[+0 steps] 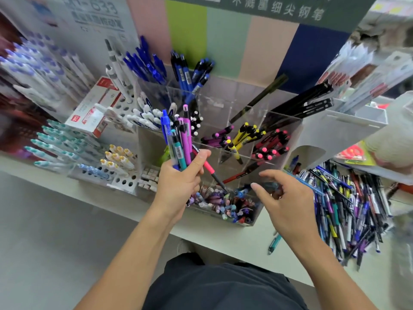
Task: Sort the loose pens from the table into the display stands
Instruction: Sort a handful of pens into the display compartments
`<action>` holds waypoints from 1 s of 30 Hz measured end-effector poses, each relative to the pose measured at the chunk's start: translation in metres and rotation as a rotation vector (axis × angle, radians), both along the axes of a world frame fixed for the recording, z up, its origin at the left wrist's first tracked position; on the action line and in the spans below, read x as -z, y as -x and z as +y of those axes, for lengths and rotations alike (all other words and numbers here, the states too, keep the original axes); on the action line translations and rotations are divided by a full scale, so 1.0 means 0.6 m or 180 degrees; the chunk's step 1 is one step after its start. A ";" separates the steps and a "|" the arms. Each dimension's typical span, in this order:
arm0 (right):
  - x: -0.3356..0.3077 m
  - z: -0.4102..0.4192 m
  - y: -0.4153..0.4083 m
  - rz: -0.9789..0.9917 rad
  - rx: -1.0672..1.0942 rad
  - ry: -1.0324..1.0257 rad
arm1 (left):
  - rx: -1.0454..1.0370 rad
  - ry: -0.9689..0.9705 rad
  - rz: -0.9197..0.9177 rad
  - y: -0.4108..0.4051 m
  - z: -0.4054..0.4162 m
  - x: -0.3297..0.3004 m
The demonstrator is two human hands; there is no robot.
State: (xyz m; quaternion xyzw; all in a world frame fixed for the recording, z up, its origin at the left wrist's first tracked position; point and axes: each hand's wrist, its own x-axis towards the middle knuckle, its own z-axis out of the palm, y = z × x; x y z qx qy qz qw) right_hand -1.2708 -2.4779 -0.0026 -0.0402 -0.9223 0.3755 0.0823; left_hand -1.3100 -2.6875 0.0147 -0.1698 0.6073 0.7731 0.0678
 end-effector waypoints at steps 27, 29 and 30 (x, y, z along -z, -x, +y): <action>-0.170 0.085 0.072 0.1192 0.0416 0.1463 | 0.1399 0.0152 -0.0126 -0.004 -0.002 -0.025; -0.152 0.094 0.076 0.1000 0.0439 0.0992 | 0.1460 0.0175 -0.0111 -0.002 0.003 -0.028; -0.139 0.092 0.079 0.0861 0.0404 0.0817 | 0.1481 0.0171 -0.0108 -0.002 0.006 -0.028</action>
